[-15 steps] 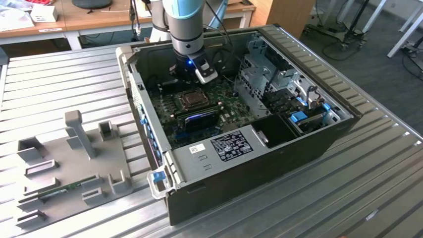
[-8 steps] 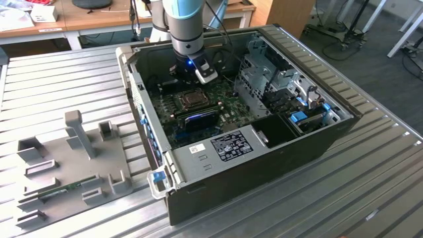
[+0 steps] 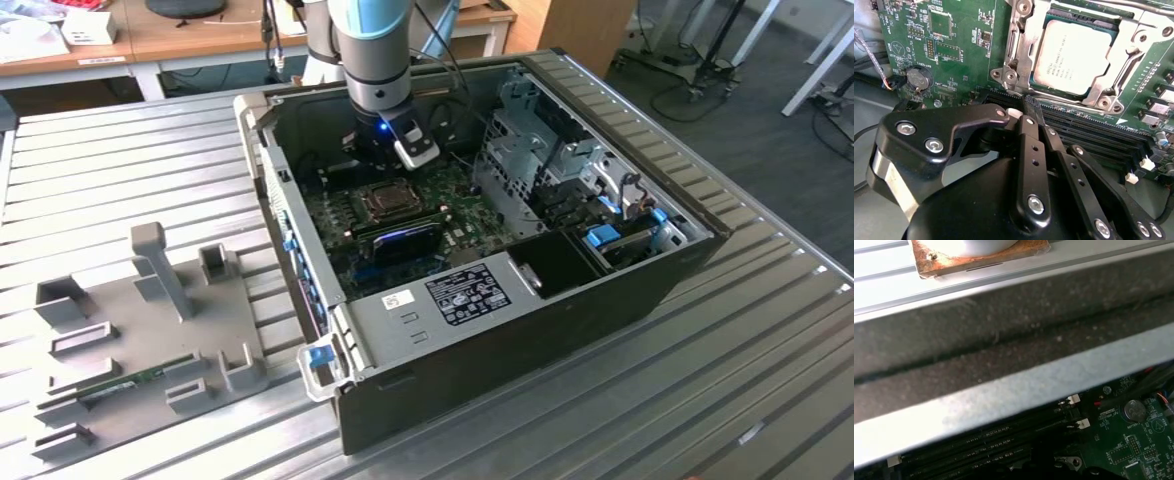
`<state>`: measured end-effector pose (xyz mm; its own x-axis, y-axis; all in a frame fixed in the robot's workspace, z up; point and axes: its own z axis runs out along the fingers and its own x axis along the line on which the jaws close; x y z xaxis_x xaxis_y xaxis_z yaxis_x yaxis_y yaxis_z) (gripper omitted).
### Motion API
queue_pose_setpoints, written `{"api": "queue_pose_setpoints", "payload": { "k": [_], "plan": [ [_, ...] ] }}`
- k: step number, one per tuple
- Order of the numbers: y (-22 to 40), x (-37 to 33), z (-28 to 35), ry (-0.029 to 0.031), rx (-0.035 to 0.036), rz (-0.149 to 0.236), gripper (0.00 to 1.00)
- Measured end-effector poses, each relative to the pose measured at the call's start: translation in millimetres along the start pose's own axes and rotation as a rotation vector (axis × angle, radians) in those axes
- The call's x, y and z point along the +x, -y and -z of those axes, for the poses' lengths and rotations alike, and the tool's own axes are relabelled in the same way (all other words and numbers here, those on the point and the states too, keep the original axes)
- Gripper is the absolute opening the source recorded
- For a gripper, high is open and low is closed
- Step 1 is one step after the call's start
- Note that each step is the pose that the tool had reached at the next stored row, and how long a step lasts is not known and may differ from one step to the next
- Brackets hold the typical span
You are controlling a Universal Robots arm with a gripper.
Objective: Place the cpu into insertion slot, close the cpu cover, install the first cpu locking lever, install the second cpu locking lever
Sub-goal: 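Install the first cpu locking lever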
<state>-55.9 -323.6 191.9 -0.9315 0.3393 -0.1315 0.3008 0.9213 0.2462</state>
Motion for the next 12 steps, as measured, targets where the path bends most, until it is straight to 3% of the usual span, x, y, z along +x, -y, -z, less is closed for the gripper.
{"api": "queue_pose_setpoints", "payload": {
  "k": [12],
  "plan": [
    [0.2,0.2,-1.0,0.0006,0.0015,0.0,0.1]
  ]
}}
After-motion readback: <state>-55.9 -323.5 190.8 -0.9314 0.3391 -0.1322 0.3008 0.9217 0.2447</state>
